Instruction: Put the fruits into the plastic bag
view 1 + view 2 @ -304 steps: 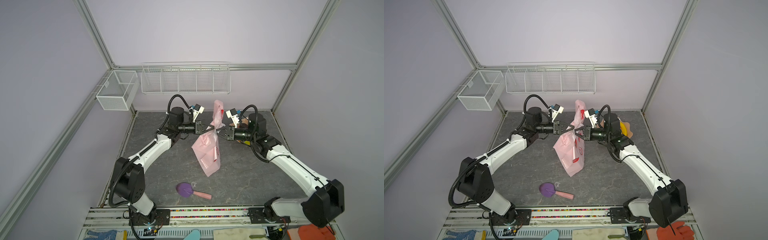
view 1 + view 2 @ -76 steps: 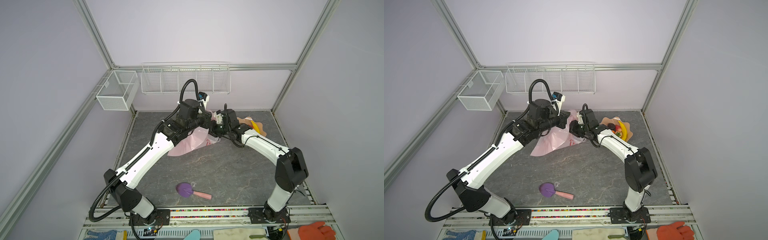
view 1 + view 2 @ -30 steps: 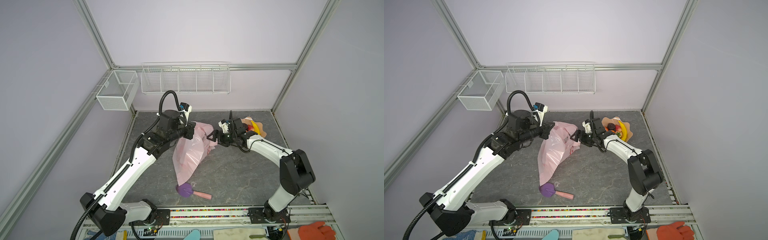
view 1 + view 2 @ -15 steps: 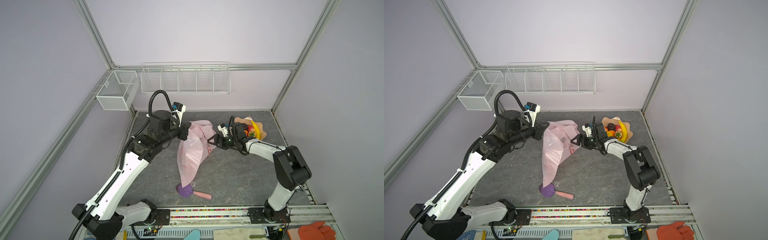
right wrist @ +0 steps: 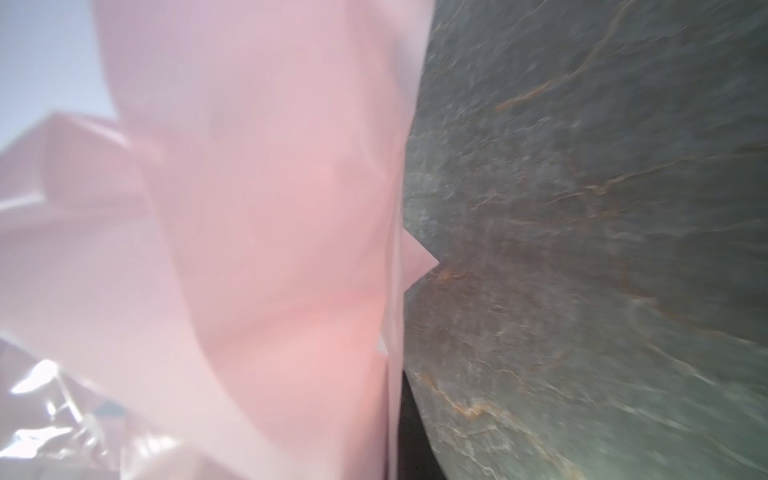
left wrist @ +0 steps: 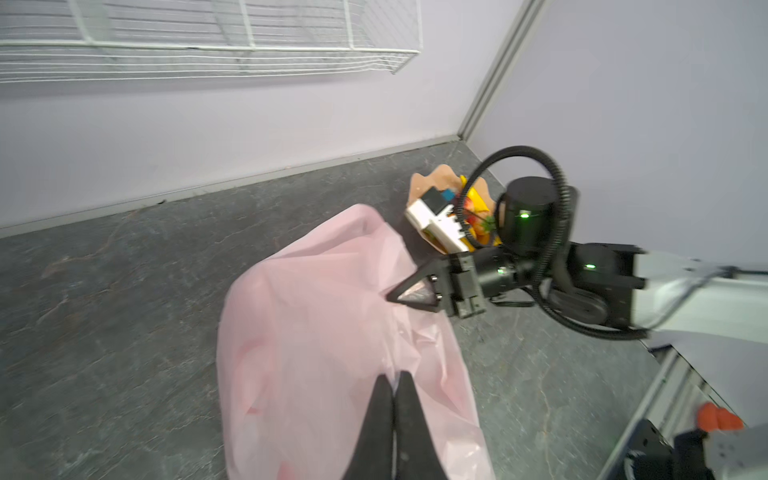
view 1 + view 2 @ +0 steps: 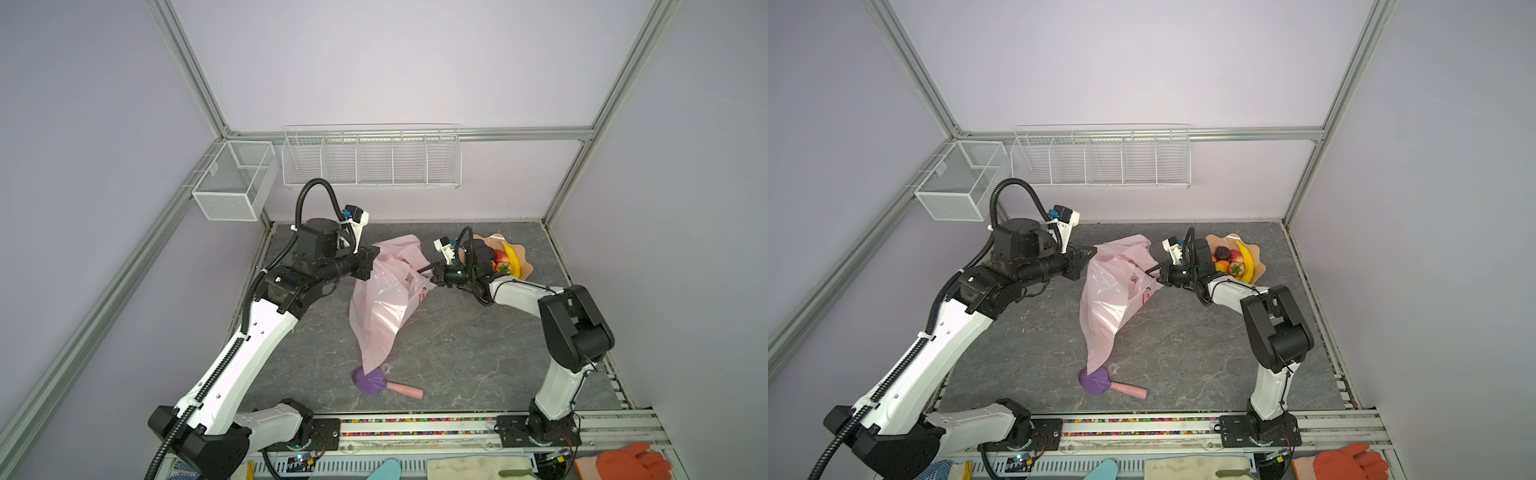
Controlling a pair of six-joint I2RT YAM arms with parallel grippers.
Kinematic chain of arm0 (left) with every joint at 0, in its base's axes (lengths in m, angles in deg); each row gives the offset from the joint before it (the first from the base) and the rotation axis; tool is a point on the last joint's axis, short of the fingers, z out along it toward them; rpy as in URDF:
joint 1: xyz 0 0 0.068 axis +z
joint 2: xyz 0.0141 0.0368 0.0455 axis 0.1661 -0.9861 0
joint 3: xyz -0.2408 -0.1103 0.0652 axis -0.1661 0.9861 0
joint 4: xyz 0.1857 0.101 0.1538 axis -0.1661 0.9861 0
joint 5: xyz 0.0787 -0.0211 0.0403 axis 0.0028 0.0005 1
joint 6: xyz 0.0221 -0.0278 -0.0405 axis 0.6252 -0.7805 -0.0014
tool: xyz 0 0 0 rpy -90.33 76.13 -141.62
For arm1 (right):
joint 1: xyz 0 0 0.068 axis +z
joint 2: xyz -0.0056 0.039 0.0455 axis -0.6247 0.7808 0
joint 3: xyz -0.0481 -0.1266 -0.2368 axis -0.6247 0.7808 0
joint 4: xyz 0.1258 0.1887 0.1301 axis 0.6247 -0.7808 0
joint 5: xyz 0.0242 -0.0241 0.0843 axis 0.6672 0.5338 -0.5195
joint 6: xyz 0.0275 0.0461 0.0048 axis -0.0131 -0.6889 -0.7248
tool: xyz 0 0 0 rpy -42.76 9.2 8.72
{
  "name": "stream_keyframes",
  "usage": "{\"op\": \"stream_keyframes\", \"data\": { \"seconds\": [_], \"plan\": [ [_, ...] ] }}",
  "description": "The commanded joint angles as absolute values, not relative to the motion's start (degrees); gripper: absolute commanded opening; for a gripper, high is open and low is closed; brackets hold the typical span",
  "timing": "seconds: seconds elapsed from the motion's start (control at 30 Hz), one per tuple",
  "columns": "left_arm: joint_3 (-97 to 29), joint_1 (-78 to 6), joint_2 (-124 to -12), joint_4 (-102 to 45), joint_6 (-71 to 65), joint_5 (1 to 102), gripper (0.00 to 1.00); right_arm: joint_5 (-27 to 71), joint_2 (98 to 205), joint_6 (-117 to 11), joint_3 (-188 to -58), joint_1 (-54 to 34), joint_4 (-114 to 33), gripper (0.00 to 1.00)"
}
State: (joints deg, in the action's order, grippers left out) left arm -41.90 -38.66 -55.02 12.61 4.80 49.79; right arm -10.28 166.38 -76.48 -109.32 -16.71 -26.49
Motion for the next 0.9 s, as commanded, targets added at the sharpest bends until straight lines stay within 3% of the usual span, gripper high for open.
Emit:
{"op": "stream_keyframes", "data": {
  "seconds": [0.0, 0.2, 0.37, 0.6, 0.8, 0.87],
  "plan": [
    [-40.8, -35.7, -52.5, 12.5, 5.3, 56.4, 0.0, -0.2, 159.1, -66.5, -115.5, -18.0, -43.3, 0.07],
    [-44.3, -34.5, -54.2, 10.8, 7.4, 67.8, 0.0, 23.1, 152.8, -55.5, -124.0, -18.3, -64.5, 0.07],
    [-46.2, -32.0, -56.8, 6.3, 7.7, 71.6, 0.0, 34.8, 149.1, -54.3, -126.2, -18.4, -67.4, 0.07],
    [-52.5, -29.5, -65.0, 0.3, 6.4, 70.2, 0.0, 43.2, 140.5, -54.3, -124.5, -15.9, -63.0, 0.07],
    [-54.0, -23.2, -67.2, -6.8, -2.5, 58.4, 0.0, 42.4, 135.1, -57.1, -118.3, -15.7, -57.6, 0.07],
    [-53.3, -23.8, -68.1, -12.2, -4.6, 47.6, 0.0, 39.6, 135.3, -58.6, -117.3, -15.5, -55.8, 0.07]
  ]
}}
